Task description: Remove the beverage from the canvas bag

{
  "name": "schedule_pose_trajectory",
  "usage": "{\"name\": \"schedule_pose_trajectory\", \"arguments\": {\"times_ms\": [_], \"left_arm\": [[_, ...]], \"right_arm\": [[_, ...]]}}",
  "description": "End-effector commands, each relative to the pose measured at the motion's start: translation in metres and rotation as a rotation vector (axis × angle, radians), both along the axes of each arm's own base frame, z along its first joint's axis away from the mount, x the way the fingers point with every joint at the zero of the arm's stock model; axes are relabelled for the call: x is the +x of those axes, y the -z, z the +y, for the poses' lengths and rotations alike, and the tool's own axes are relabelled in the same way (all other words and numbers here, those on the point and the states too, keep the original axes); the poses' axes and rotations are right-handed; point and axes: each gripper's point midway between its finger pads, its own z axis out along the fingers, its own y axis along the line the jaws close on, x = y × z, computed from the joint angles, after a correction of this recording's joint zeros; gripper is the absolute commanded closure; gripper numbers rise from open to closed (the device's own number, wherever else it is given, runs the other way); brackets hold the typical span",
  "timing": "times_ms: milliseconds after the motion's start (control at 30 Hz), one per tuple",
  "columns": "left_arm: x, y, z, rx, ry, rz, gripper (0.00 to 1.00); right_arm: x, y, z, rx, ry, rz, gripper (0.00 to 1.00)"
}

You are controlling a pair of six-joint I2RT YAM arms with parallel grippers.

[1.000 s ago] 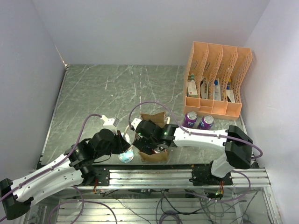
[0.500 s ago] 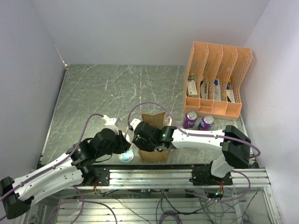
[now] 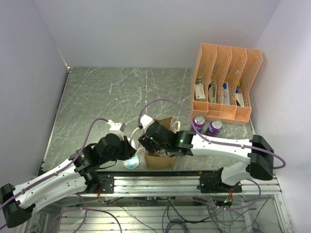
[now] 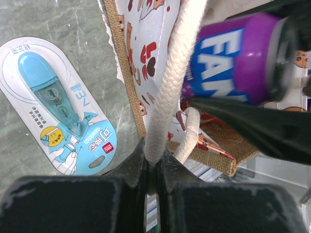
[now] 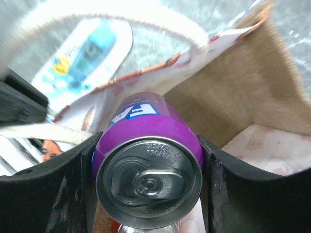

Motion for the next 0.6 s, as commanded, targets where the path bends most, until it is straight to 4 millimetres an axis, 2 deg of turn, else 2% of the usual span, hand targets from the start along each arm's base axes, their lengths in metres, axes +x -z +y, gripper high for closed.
{"name": "schedule_pose_trajectory", "arguments": {"times_ms": [0, 67, 100, 167, 300, 433, 567], "left_arm": [[0.000, -0.001, -0.002, -0.020, 0.000, 0.005, 0.93], [-0.001, -0.001, -0.004, -0.020, 0.005, 0.011, 0.93], [-0.001, 0.000, -0.005, -0.020, 0.006, 0.012, 0.93], [0.000, -0.001, -0.006, -0.024, 0.008, 0.010, 0.93], [0.001, 0.000, -0.009, -0.035, 0.009, 0.014, 0.93], [0.001, 0.006, -0.011, -0.034, 0.005, 0.023, 0.93], [0.003, 0.006, -0.015, -0.041, 0.010, 0.021, 0.93]], "right_arm": [[0.020, -0.073, 0.018, 0.292, 0.091, -0.139, 1.00], [0.021, -0.082, 0.014, 0.337, 0.108, -0.155, 1.00], [0.021, -0.078, 0.009, 0.339, 0.123, -0.157, 1.00], [0.024, -0.085, 0.004, 0.372, 0.152, -0.170, 1.00], [0.025, -0.105, -0.006, 0.446, 0.182, -0.201, 1.00], [0.028, -0.140, -0.016, 0.547, 0.184, -0.272, 1.00], [0.040, -0.180, -0.039, 0.604, 0.246, -0.411, 1.00]]}}
